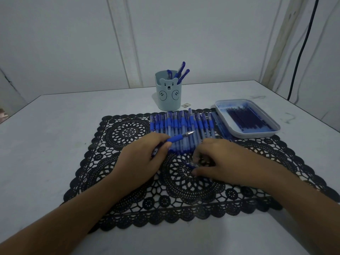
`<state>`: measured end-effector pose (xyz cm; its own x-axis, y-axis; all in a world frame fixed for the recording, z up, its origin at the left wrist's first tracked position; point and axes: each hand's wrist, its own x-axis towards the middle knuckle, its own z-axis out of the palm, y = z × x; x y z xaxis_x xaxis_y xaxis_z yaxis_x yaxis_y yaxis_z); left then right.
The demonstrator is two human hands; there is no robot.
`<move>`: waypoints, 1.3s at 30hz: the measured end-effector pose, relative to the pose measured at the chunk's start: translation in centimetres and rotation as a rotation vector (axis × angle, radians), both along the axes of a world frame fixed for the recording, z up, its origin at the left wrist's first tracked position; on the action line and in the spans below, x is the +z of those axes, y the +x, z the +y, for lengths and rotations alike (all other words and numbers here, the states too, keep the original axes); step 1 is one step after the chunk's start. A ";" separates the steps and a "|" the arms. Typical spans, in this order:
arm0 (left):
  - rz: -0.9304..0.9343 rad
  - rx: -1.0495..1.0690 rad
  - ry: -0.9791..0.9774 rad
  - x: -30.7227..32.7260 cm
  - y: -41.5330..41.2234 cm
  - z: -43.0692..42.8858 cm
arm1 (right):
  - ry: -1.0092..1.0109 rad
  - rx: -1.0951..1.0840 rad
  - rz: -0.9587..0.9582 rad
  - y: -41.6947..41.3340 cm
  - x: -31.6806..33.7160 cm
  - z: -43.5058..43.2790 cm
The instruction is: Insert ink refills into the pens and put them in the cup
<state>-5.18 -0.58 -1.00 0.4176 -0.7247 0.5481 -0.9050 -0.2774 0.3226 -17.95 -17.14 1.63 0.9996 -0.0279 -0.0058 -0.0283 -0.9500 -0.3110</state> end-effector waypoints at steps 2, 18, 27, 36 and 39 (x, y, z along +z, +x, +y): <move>-0.006 -0.007 0.003 0.0 0.0 0.0 | -0.010 0.001 -0.056 0.0 -0.1 -0.1; -0.036 -0.034 0.006 0.0 0.0 0.0 | 0.529 -0.198 -0.406 0.6 0.5 -1.2; -0.073 -0.039 0.073 0.0 -0.3 0.0 | 0.559 -0.102 -0.406 1.1 -0.6 0.3; 0.043 -0.094 0.057 -0.3 0.3 -0.1 | 0.492 0.013 -0.476 1.7 -1.5 0.6; 0.015 -0.052 0.010 -0.5 0.5 -0.3 | 0.486 0.015 -0.524 2.1 -1.5 0.4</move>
<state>-4.69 -0.85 -1.49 0.3874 -0.7512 0.5345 -0.9132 -0.2332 0.3341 -15.85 -16.73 0.16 0.8745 -0.1300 0.4672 0.2532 -0.6993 -0.6685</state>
